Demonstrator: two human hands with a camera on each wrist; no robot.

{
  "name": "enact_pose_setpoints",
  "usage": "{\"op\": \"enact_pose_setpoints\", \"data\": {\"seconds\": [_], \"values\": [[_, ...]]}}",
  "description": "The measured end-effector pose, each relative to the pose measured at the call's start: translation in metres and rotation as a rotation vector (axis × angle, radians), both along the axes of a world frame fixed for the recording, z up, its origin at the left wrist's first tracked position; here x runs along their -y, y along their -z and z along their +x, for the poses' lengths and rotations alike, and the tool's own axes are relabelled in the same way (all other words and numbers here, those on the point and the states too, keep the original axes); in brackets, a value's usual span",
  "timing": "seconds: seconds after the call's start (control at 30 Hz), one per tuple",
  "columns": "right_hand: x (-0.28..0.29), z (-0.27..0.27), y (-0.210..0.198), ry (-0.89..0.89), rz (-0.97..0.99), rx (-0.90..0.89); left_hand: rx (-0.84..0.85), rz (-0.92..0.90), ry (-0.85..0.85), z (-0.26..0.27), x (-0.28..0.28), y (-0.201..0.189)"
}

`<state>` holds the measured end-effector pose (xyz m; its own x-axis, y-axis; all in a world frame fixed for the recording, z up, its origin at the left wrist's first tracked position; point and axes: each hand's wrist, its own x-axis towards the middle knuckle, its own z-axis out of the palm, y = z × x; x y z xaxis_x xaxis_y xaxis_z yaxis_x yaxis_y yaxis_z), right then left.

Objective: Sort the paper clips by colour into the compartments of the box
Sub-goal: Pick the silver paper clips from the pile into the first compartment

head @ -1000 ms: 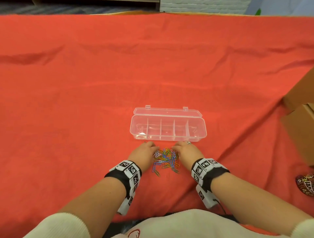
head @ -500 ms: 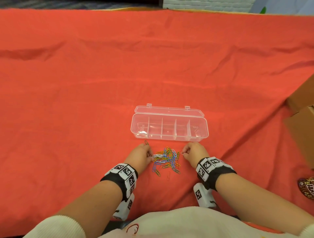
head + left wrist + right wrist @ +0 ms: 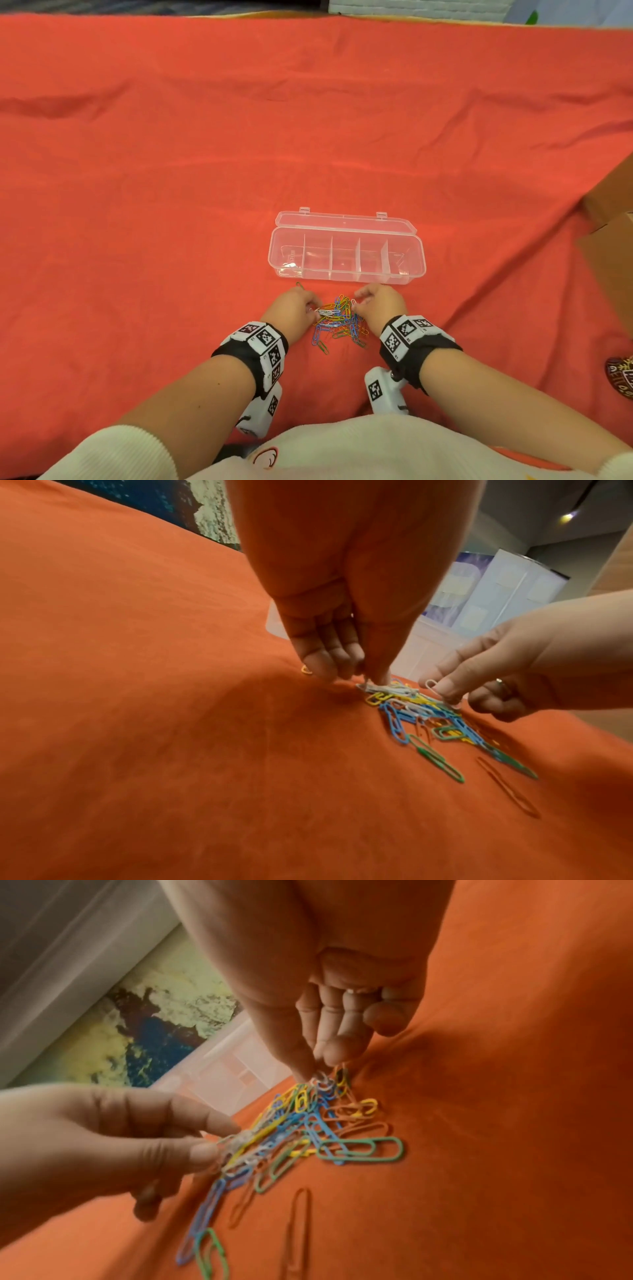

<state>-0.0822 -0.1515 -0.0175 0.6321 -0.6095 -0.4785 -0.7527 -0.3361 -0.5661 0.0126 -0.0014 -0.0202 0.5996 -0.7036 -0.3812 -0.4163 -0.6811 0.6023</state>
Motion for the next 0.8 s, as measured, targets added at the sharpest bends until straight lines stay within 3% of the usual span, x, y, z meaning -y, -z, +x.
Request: {"op": "enact_pose_setpoints", "data": {"seconds": [0.27, 0.5, 0.8], "values": [[-0.005, 0.002, -0.006, -0.103, -0.101, -0.22, 0.018, 0.008, 0.046, -0.003, -0.003, 0.009], [0.0, -0.01, -0.013, 0.005, 0.041, -0.01, -0.094, -0.04, -0.075, 0.001, -0.014, 0.008], [-0.01, -0.002, -0.035, -0.026, 0.253, 0.11, -0.326, -0.202, -0.186, 0.012, -0.028, -0.013]]}}
